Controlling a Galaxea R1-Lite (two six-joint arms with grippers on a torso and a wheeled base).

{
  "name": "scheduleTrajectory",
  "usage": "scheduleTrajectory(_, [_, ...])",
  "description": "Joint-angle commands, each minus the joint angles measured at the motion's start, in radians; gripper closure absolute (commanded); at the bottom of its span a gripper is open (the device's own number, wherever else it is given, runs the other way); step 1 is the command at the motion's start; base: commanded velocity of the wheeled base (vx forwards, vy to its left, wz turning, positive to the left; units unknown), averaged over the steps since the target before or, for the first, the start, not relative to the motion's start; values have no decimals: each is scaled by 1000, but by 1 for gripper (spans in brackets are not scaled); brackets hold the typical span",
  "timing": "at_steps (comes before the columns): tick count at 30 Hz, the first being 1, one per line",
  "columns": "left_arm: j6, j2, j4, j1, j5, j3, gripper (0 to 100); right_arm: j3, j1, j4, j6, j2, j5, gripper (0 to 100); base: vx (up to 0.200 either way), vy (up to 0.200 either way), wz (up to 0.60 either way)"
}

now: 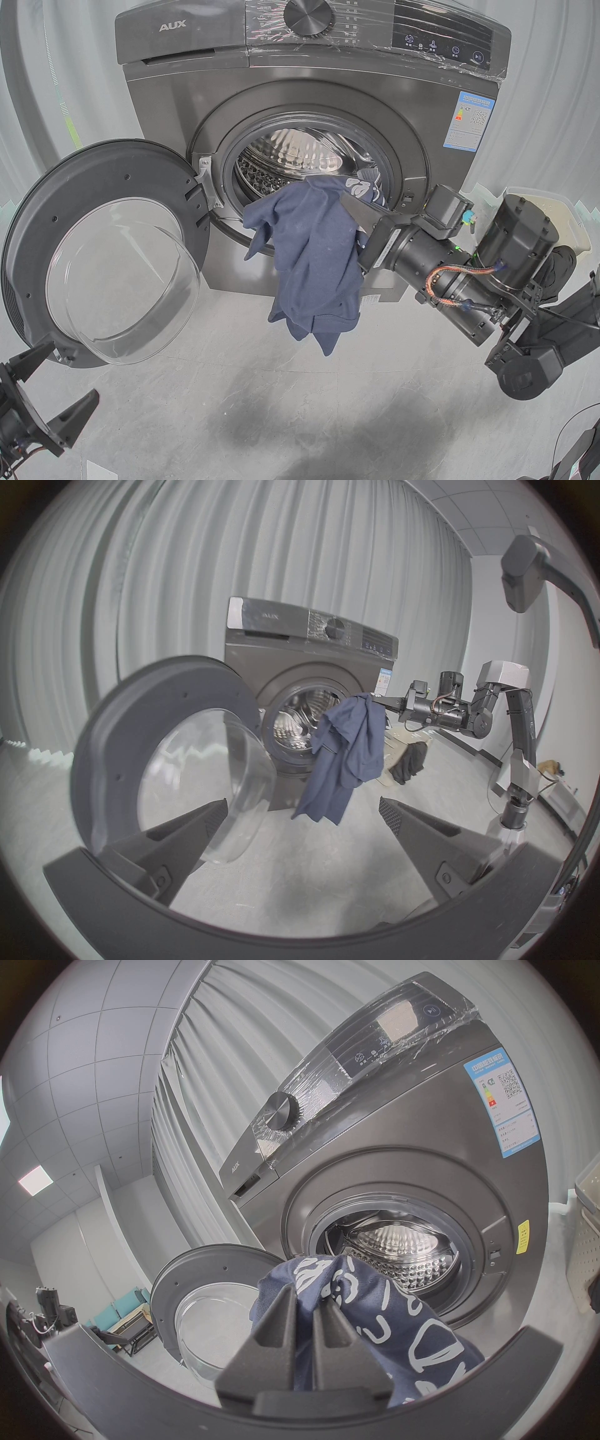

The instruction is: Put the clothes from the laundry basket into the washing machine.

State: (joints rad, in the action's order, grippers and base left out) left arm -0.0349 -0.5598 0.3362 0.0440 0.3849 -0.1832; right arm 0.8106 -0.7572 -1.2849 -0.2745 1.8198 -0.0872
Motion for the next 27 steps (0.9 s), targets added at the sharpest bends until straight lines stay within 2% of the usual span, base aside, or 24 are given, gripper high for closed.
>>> scheduleTrajectory(1, [-5, -632, 394, 211, 52, 5, 0, 145, -2, -34, 1, 154, -2, 100, 0, 0, 0])
scheduleTrajectory(2, [-5, -632, 394, 211, 52, 5, 0, 145, -2, -34, 1, 154, -2, 100, 0, 0, 0])
scheduleTrajectory(3, [10, -718, 452, 270, 38, -7, 0, 163, -2, -24, 0, 162, -3, 100, 0, 0, 0])
scheduleTrajectory(6, [44, -824, 523, 343, 17, -28, 0, 182, -4, 13, 0, 162, -9, 100, 0, 0, 0])
scheduleTrajectory(10, [78, -953, 600, 412, -23, -81, 0, 211, -7, 35, 0, 162, -11, 100, 0, 0, 0])
scheduleTrajectory(12, [87, -976, 612, 424, -29, -94, 0, 217, -8, 36, 0, 162, -11, 100, 0, 0, 0])
scheduleTrajectory(13, [113, -1017, 635, 436, -35, -124, 0, 229, -10, 35, 0, 162, -11, 100, 0, 0, 0])
scheduleTrajectory(14, [113, -1017, 635, 436, -35, -124, 0, 229, -10, 35, 0, 162, -11, 100, 0, 0, 0])
scheduleTrajectory(15, [148, -1037, 655, 448, -37, -144, 0, 237, -11, 33, 0, 164, -11, 100, 0, 0, 0])
scheduleTrajectory(17, [194, -1052, 664, 470, -37, -160, 0, 245, -11, 33, 0, 164, -11, 100, 0, 0, 0])
scheduleTrajectory(19, [219, -1071, 666, 488, -37, -174, 0, 245, -10, 33, 0, 165, -11, 100, 0, 0, 0])
scheduleTrajectory(20, [227, -1083, 666, 494, -37, -182, 0, 245, -11, 33, 0, 165, -11, 100, 0, 0, 0])
scheduleTrajectory(27, [231, -1194, 710, 501, -37, -239, 0, 245, -16, 33, 0, 164, -12, 100, 0, 0, 0])
